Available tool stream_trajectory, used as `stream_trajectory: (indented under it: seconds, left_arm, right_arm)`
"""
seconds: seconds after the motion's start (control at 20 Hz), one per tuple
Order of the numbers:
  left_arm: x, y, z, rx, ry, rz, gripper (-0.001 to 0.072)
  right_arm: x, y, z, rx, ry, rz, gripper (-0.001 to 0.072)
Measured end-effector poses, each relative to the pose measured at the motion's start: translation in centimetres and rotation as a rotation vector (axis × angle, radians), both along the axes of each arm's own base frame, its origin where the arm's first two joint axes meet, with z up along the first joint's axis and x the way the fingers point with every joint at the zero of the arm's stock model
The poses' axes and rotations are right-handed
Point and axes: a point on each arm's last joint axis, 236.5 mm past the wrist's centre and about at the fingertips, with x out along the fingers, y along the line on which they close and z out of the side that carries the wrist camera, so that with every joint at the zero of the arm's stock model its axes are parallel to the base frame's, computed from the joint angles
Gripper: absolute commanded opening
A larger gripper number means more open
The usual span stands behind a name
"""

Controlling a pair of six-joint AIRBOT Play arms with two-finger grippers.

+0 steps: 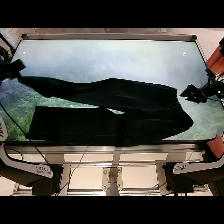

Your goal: Fold the clothes and pants, and hang the long-sleeved shirts on hangers.

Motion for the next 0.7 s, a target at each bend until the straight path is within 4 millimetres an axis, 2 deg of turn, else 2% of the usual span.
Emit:
stream_trajectory:
  seconds: [0.05, 0.1, 0.15, 0.2, 0.35, 0.55, 0.65, 0.7]
  left_arm:
    - [-1.1, 0.8, -0.8, -0.012, 0.042, 0.023, 0.0035]
    - [-2.0, 1.4, -1.5, -0.022, 0.081, 0.039, 0.0110]
    - [-3.0, 1.9, -2.3, -0.030, 0.128, 0.043, 0.0243]
    - [-3.8, 2.2, -3.0, -0.035, 0.167, 0.042, 0.0298]
    - [-5.7, 3.0, -4.0, -0.026, 0.257, 0.031, 0.0309]
    - [-7.2, 3.7, -3.4, 0.015, 0.306, -0.013, 0.0308]
    - [-7.9, 3.2, -3.2, 0.021, 0.346, -0.082, 0.0312]
    - [-8.2, 2.3, -3.3, 0.009, 0.366, -0.148, 0.0313]
  right_arm:
    - [0.3, 0.4, 0.0, -0.005, -0.006, 0.009, 0.0479]
    - [0.5, 0.8, 0.0, -0.005, -0.007, 0.018, 0.0480]
    - [0.6, 1.2, 0.0, -0.005, -0.008, 0.026, 0.0479]
    - [0.6, 1.5, 0.0, -0.005, -0.007, 0.032, 0.0479]
    - [0.3, 2.1, -0.1, 0.004, 0.010, 0.050, 0.0480]
    - [-0.4, 2.7, -0.2, 0.017, 0.040, 0.070, 0.0480]
    - [-0.5, 2.7, -0.2, 0.019, 0.044, 0.072, 0.0480]
    - [-0.7, 2.8, -0.2, 0.022, 0.049, 0.076, 0.0479]
